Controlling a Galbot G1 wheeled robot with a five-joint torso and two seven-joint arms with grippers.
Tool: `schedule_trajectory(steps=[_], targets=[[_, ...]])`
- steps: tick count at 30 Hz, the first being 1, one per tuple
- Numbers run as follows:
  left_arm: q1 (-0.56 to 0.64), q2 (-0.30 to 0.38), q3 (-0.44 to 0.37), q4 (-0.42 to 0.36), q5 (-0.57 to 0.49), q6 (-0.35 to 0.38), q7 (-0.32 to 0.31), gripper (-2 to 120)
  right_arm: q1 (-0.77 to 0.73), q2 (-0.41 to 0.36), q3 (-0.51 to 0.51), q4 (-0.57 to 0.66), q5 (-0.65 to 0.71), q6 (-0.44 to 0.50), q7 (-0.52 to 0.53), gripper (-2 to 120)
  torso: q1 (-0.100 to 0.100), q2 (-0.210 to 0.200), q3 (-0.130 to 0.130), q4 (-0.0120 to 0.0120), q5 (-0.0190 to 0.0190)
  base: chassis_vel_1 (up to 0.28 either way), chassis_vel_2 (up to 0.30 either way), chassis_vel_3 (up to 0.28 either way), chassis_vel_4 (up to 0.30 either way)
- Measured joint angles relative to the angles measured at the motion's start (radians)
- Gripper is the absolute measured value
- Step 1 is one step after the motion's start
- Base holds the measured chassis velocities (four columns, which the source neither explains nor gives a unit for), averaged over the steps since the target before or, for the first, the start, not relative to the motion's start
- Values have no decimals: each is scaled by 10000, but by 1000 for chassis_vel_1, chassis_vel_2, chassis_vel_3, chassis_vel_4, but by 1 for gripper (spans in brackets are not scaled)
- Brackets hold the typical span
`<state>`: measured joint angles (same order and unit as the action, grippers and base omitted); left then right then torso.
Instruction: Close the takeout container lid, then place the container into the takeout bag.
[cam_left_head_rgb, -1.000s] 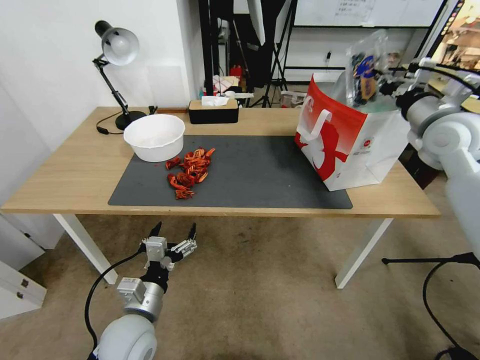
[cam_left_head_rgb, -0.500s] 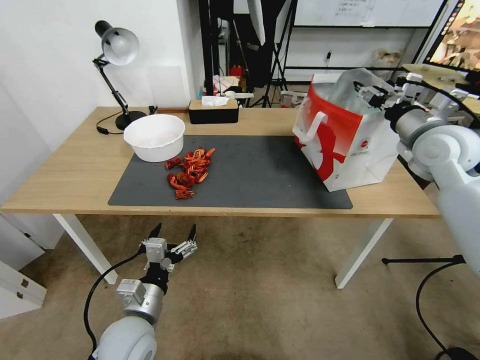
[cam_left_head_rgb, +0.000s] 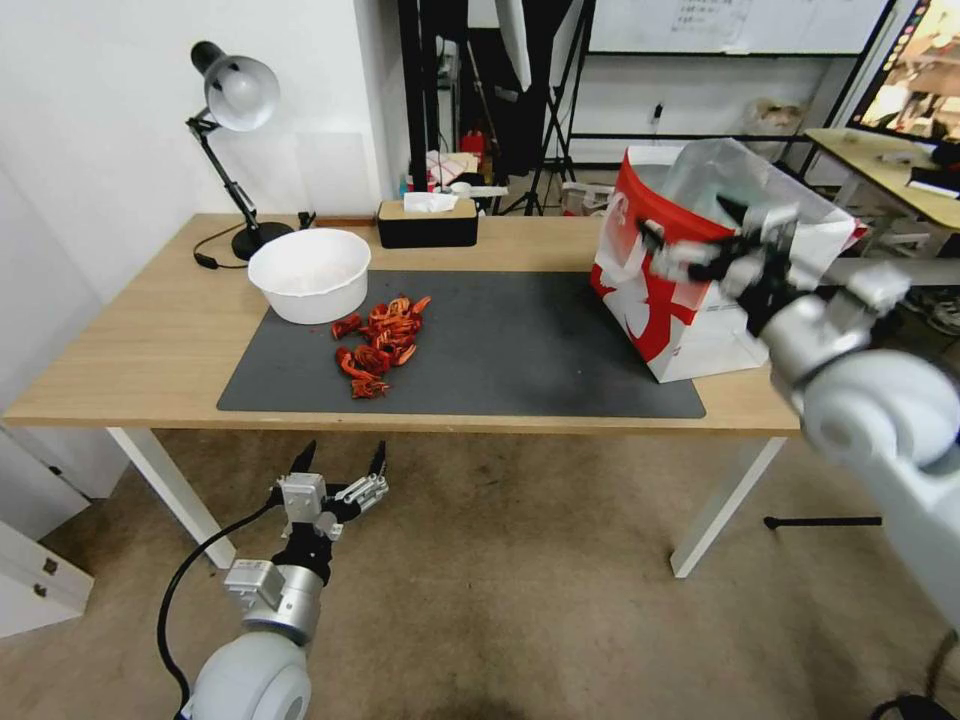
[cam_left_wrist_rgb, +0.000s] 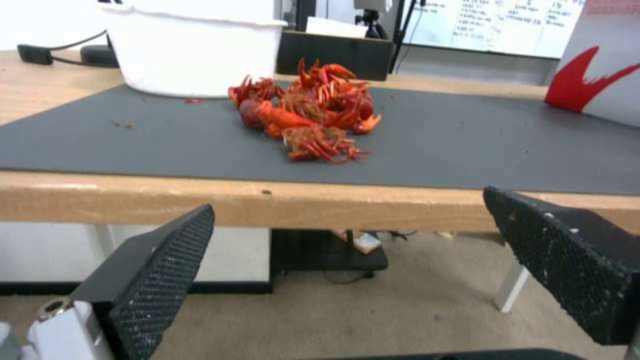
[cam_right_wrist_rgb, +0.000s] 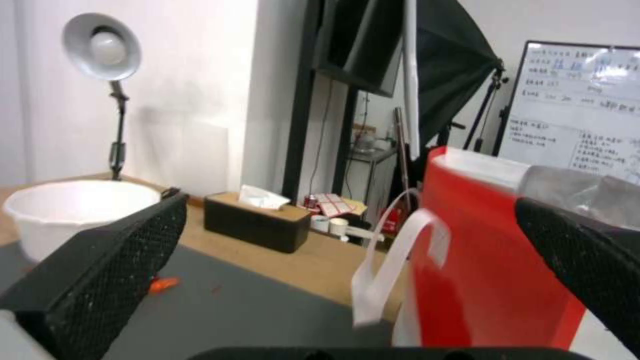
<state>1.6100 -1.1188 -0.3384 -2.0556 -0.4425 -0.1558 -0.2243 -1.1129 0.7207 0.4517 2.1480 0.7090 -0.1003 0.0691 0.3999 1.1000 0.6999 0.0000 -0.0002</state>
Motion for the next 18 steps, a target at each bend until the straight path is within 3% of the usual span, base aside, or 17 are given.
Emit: schedule_trajectory(steps=[5, 9, 15, 18], targets=[[275, -210, -161, -33, 281, -31, 65, 100, -1216, 527, 103, 248, -808, 451, 184, 114, 0, -1, 0, 0, 2, 0, 0, 0, 0], [480, -383, -302, -89, 482, -96, 112, 100, -2538, 1390, 293, 299, -1571, 1038, 360, 112, 0, -1, 0, 3, 3, 0, 0, 0, 0], [511, -499, -304, -17, 658, -207, 148, 100, -4809, 2953, 379, -58, -3289, 2675, 1050, 101, -1, -1, -1, -3, 0, 0, 0, 0, 0], [500, -557, -284, 62, 801, -254, 134, 100, -5356, 3295, 313, -353, -3729, 3178, 1275, 100, 0, -1, -1, 1, 1, 0, 0, 0, 0]])
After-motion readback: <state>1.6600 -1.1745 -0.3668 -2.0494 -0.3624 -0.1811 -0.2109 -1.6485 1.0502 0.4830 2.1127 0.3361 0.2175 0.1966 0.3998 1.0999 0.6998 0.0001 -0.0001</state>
